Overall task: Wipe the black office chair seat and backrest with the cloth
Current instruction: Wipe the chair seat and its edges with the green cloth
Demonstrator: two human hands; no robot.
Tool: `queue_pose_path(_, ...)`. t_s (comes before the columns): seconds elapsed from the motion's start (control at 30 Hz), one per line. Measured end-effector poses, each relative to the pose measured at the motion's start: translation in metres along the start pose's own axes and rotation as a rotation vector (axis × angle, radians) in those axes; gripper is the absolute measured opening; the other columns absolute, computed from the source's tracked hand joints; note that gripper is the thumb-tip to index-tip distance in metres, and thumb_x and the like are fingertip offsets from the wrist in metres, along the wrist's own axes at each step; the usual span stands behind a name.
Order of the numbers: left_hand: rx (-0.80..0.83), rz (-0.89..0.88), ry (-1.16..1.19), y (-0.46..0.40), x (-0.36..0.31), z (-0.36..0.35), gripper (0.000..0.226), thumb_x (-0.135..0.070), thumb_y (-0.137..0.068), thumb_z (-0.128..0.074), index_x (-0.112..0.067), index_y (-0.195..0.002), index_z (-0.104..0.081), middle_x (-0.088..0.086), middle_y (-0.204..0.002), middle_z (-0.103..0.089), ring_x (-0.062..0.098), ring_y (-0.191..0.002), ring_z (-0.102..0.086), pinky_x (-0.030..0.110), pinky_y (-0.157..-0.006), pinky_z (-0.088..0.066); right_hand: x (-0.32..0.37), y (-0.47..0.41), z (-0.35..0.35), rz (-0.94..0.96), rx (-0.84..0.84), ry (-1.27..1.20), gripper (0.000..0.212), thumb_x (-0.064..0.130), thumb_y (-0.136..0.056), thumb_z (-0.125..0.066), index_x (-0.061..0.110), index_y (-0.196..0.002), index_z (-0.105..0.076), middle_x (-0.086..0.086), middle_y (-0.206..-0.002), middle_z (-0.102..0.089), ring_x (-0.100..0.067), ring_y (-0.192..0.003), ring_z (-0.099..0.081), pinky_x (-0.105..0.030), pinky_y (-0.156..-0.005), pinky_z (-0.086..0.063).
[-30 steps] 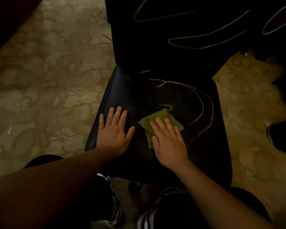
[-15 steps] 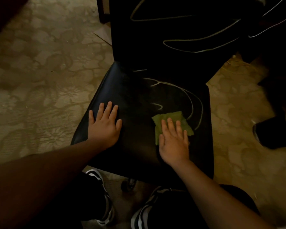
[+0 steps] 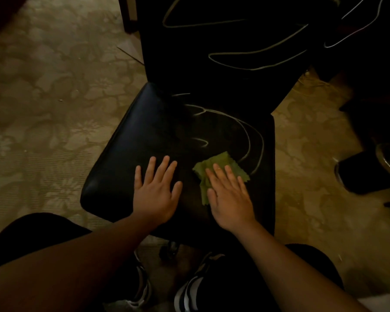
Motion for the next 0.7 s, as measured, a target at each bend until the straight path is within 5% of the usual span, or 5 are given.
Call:
queue_pose_path(0.23,0.064,-0.109,-0.023,-0.018,0.029,0.013,0.072,-0.069,-0.094,-0.009,-0.042,-0.161,-0.008,-0.016,-0.171,0.001,0.013,-0.155,0.018,0.049,-0.124,0.015,-0.052,-0.006,0.017,-0.226,-0.026,-0.048,0.056,0.045,-0.105,-0.019,0.036,-0.159,-0.007,0.011,-0.168,0.0,-0.014,-0.153,0.009,-0.045,-0.125,-0.002)
queue_pose_path(0.43,0.113,-0.13,-0.028,-0.042,0.046,0.028,0.06,-0.056,-0.102,-0.035,-0.045,-0.159,-0.018,-0.017,-0.171,-0.005,0.01,-0.156,0.012,0.049,-0.124,0.015,-0.032,0.001,0.008,-0.284,-0.041,-0.053,0.058,0.042,-0.104,-0.019,0.032,-0.159,-0.005,0.006,-0.169,0.001,-0.021,-0.154,0.01,-0.05,-0.124,-0.002)
queue_pose_path(0.7,-0.018,0.169,0.111,-0.017,-0.029,0.011,0.064,-0.042,-0.102,-0.034,-0.03,-0.162,-0.016,-0.004,-0.173,-0.002,0.026,-0.158,0.014,0.059,-0.122,0.015,0.043,0.01,-0.012,0.116,0.046,0.006,0.057,0.036,-0.102,-0.03,0.026,-0.158,-0.019,0.008,-0.169,-0.003,-0.02,-0.154,0.009,-0.049,-0.124,0.001)
Point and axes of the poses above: each hand's wrist, its own y-axis away from the middle knuckle, its own z-axis out of the back of the hand, x = y × z, the point moved 3 cm from there along -y, towards the middle knuckle
